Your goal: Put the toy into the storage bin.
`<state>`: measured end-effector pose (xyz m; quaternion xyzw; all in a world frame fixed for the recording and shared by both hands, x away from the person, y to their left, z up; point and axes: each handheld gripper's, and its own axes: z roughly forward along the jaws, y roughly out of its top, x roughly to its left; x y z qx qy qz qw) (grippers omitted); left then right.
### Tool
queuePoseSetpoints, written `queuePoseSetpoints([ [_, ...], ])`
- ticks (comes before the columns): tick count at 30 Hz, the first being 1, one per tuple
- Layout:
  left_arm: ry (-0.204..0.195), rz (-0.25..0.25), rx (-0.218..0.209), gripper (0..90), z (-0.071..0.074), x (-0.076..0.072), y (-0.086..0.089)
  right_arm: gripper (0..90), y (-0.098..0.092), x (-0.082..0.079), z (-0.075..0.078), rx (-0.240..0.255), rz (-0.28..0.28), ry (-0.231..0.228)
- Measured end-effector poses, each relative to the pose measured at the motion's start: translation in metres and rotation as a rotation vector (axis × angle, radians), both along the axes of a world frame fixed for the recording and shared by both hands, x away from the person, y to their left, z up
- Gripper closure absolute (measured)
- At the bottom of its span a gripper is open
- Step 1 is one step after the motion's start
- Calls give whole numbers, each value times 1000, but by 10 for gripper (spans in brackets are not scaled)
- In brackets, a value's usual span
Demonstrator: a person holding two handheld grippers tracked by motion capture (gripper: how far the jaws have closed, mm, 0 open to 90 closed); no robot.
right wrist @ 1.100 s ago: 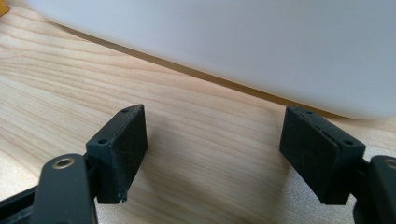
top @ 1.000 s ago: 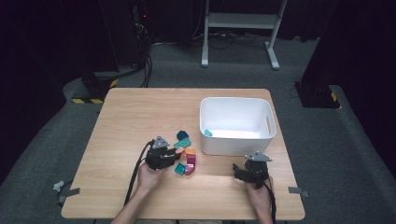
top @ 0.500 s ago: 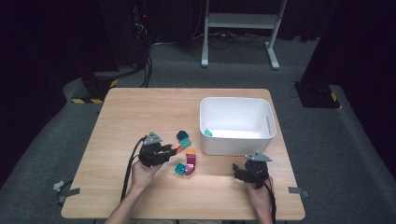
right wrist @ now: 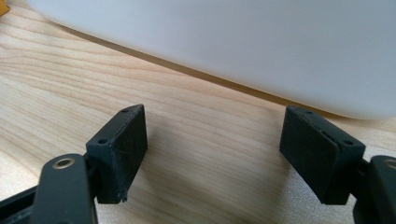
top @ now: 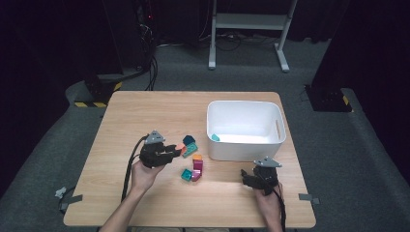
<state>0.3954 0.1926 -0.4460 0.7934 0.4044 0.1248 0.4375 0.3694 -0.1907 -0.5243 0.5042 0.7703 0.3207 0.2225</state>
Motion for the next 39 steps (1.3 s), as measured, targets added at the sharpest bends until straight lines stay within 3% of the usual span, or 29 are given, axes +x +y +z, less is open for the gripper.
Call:
queuePoseSetpoints([
  [12,-17,-25,-18,659,21,6,-1,230,0,0,0,-1,0,0],
  [19,-5,-34,-51,659,33,13,-1,231,0,0,0,-1,0,0],
  [23,-9,-45,-35,659,40,14,-1,230,0,0,0,-1,0,0],
  [30,-9,-60,-76,659,55,18,1,231,0,0,0,0,0,0],
  [34,-3,-65,-64,659,64,23,0,230,0,0,0,0,0,0],
  [39,-11,-72,-77,659,74,27,-2,230,0,0,0,0,0,0],
])
